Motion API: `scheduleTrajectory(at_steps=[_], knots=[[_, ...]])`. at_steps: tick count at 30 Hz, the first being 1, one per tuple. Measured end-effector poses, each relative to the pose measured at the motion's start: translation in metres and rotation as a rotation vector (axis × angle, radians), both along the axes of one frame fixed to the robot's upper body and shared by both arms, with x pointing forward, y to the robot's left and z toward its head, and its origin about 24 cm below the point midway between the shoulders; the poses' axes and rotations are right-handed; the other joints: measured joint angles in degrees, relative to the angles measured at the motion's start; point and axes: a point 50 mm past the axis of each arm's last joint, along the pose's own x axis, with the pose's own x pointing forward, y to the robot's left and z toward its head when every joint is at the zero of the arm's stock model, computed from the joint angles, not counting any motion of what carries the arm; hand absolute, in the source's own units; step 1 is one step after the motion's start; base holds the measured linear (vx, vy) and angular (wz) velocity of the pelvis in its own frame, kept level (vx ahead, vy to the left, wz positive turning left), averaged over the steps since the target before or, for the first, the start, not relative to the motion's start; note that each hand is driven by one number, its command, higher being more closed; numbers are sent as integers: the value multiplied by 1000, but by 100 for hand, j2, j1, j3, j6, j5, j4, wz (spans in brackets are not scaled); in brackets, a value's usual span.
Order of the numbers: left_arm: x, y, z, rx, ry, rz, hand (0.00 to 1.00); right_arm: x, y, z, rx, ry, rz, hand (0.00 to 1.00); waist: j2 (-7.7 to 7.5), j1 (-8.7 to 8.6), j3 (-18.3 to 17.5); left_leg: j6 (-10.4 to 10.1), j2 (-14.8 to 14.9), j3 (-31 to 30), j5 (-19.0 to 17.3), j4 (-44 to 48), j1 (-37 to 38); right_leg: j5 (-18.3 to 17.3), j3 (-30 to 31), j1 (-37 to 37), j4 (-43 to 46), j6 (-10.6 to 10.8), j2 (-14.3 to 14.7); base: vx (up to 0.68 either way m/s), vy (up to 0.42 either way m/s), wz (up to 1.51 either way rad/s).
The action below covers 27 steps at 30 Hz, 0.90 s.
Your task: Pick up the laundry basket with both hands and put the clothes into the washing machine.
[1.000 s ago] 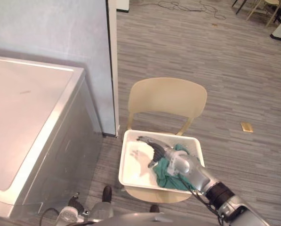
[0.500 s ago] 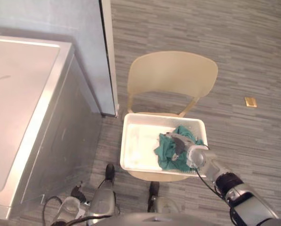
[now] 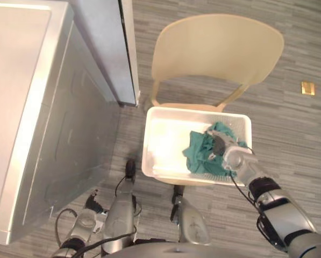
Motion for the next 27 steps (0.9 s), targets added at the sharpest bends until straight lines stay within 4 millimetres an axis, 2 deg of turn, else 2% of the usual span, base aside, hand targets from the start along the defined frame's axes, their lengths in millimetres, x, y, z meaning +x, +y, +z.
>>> scheduleTrajectory(at_steps=[3,9,13,18,22,27], knots=[[10,-2,6,-2,-45,-6,0,8,-9,17,-14,-46,-24,0,59,-18,232,9,6,-16,79,1,-191,37,-6,-223,88,-11,-27,-56,3,0],[30,-6,16,-8,-113,-3,0,10,-37,25,-70,-45,-101,0,104,-24,267,30,-3,-117,171,2,-586,75,-53,-646,244,-23,-51,-24,-5,2],[49,-13,29,-31,-189,-2,0,14,-48,39,-98,-67,-131,0,213,-36,326,38,0,-165,276,3,-942,78,-108,-1028,381,-49,-53,-17,-13,4],[60,-18,36,-45,-234,8,0,17,-52,45,-121,-78,-150,0,239,-31,341,41,3,-178,327,4,-1221,99,-114,-1304,425,-71,-54,-7,-5,-1],[70,-25,42,-71,-267,20,0,17,-63,58,-161,-101,-167,0,240,-21,342,31,8,-184,352,5,-1444,99,-112,-1553,478,-84,-54,0,0,0],[78,-39,45,-117,-286,25,0,18,-66,63,-190,-114,-175,0,243,-4,342,43,22,-190,382,5,-1564,92,-114,-1681,506,-103,-43,25,-20,-1]])
